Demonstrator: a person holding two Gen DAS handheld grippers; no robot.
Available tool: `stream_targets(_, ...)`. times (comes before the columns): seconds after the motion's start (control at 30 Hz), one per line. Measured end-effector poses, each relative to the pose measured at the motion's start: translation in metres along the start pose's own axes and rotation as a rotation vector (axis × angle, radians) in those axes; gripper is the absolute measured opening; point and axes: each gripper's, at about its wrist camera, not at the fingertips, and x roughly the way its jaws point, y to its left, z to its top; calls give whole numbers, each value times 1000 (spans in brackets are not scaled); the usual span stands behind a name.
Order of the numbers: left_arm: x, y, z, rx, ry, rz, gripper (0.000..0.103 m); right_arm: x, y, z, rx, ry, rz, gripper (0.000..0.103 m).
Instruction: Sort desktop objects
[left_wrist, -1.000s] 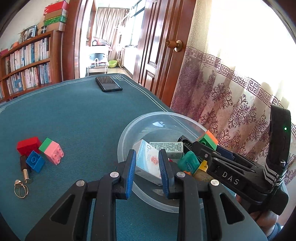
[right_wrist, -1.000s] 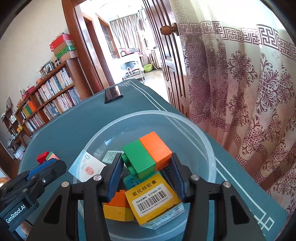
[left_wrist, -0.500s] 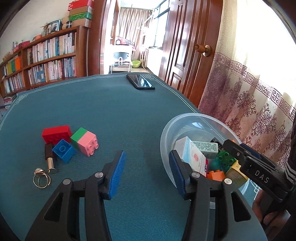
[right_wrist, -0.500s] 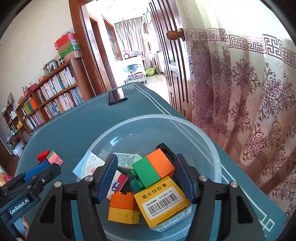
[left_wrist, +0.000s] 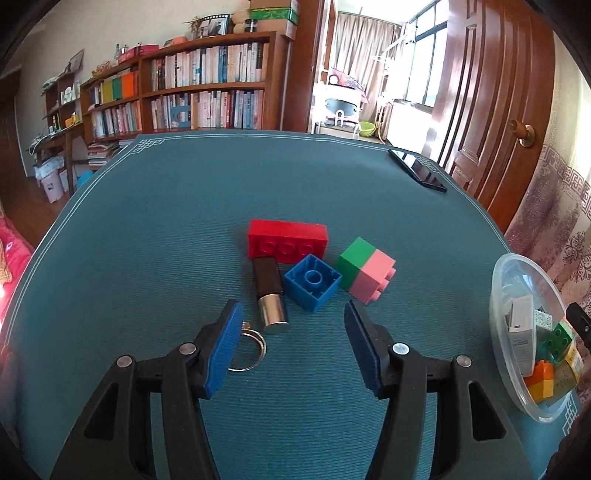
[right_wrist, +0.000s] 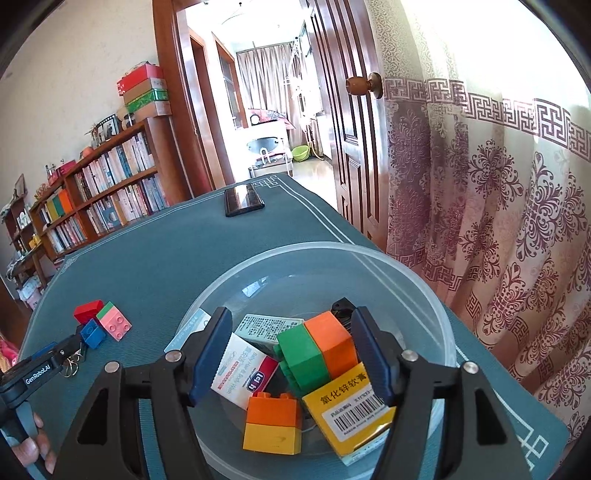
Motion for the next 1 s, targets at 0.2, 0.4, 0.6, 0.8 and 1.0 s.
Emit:
stream_targets(0.2, 14, 22, -7, -28, 37, 69, 61, -1, 1, -1, -3, -1, -4, 71)
stream_targets(0.4, 25, 20, -10, -19, 82, 59, 65, -2, 2, -1, -4, -4, -4, 71)
stream_targets(0.6, 24, 17, -11, -2, 77, 68, 62, -2, -3, -2, 9, -2, -9, 71)
stream_targets(0.8, 20, 13, -15, 29, 72, 56, 36, -3, -5, -3, 14, -4, -8, 71)
stream_targets(1.0, 3, -11, -16, 73, 49, -17, 36, -2, -11, -3, 32, -4, -14, 71)
